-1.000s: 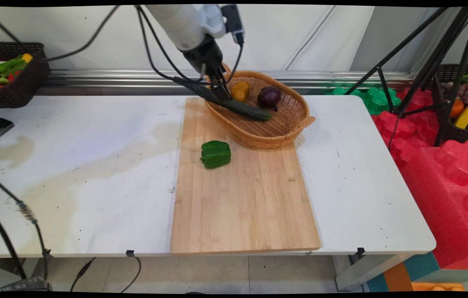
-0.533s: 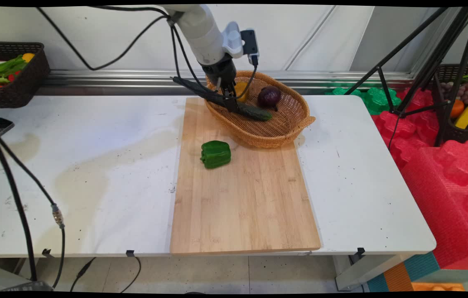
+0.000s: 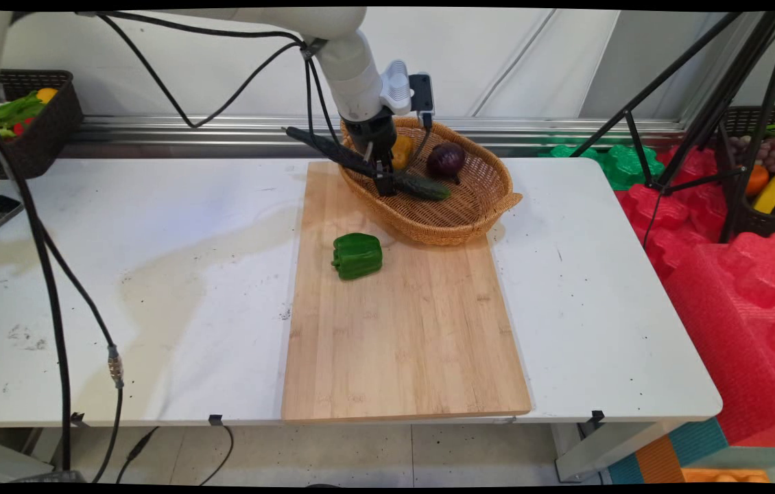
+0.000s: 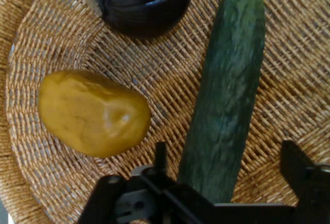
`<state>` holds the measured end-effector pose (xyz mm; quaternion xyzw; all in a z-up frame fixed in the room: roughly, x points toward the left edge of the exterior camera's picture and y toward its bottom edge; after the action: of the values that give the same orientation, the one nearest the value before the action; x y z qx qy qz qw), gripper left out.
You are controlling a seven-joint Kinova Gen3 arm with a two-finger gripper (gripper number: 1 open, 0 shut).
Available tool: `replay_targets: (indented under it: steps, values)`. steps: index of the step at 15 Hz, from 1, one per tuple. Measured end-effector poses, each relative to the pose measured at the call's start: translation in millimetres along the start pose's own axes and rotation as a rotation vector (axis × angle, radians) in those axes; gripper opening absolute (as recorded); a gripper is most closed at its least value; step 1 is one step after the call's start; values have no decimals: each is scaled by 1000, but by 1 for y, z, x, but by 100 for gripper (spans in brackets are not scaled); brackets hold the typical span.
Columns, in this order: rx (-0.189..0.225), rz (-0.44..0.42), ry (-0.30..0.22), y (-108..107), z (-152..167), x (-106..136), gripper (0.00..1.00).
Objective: Pick up the cucumber from the vegetable basket, then place the picked object on the cutting board
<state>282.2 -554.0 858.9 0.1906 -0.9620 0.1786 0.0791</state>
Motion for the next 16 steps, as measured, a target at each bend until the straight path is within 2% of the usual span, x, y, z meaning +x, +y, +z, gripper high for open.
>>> replay_targets:
  steps: [1, 7, 11, 16]
  values:
    - [-3, 6, -5, -1, 3, 0, 0]
    - [-2, 94, -17, -4, 2, 7, 0]
    - [40, 159, -4, -2, -27, 12, 0]
    - [90, 184, 28, 4, -69, 16, 0]
